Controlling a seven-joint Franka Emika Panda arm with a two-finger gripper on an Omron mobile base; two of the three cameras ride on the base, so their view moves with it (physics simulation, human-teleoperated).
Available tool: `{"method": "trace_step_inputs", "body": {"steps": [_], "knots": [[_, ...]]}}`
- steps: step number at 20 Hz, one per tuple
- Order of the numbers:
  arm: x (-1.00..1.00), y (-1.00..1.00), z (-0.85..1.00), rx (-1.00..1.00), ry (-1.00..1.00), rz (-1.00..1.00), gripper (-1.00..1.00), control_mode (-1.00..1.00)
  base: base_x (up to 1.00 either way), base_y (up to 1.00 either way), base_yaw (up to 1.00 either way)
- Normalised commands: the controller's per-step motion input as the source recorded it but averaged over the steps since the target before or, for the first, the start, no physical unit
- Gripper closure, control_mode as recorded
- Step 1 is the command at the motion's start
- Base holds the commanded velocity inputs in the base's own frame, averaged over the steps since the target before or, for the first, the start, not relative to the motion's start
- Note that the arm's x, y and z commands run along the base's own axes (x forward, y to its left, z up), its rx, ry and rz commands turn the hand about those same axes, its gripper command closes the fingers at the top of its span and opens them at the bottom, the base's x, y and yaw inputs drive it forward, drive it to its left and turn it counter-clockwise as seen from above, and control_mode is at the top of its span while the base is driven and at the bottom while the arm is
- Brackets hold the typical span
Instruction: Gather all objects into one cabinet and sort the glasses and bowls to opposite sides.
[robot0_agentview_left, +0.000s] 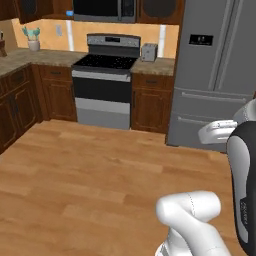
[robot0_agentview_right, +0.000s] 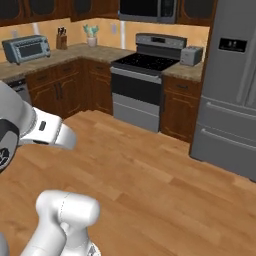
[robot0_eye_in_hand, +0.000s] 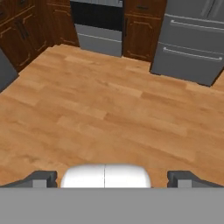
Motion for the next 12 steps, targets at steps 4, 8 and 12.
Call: {"method": "trace_step_inputs", "body": {"steps": [4,8,12], "knots": [[0.00,0.00,0.00,0.00,0.00,0.00,-1.00,1.00,1.00,0.93,-0.21],[0.00,0.00,0.00,0.00,0.00,0.00,-1.00,1.00,0.99,1.00,-0.22],[0.00,0.00,0.00,0.00,0.00,0.00,-1.00,1.00,0.97,1.00,-0.24]]}}
